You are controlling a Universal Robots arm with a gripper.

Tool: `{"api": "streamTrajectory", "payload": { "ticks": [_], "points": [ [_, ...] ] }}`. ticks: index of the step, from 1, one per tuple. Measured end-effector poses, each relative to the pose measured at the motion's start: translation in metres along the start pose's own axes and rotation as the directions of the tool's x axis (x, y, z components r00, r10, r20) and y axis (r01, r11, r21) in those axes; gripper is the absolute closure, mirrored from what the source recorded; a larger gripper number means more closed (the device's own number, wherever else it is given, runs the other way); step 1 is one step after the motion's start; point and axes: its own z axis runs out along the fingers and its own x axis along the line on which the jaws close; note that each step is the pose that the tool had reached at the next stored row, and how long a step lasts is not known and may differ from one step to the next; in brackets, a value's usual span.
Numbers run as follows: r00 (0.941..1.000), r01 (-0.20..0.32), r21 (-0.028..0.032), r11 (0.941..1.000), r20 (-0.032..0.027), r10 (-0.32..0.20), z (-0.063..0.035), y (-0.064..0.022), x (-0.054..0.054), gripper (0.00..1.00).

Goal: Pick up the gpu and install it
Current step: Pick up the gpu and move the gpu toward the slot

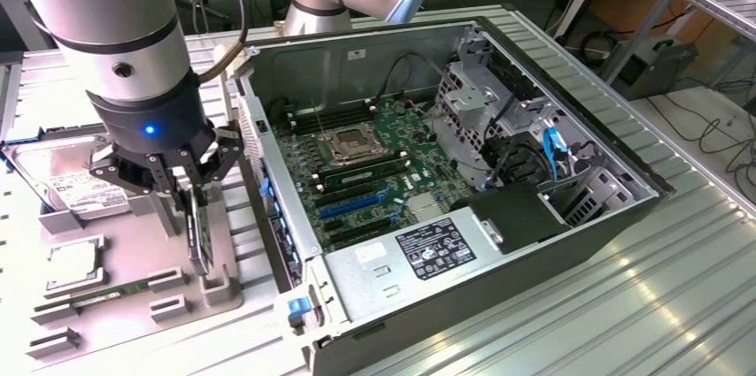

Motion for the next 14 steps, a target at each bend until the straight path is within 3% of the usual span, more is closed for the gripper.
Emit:
{"api": "streamTrajectory", "payload": {
  "ticks": [14],
  "points": [
    [1.0,0.0,0.0,1.0,0.0,0.0,-0.0026,0.0001,-0.0001,0.74]
  ]
}}
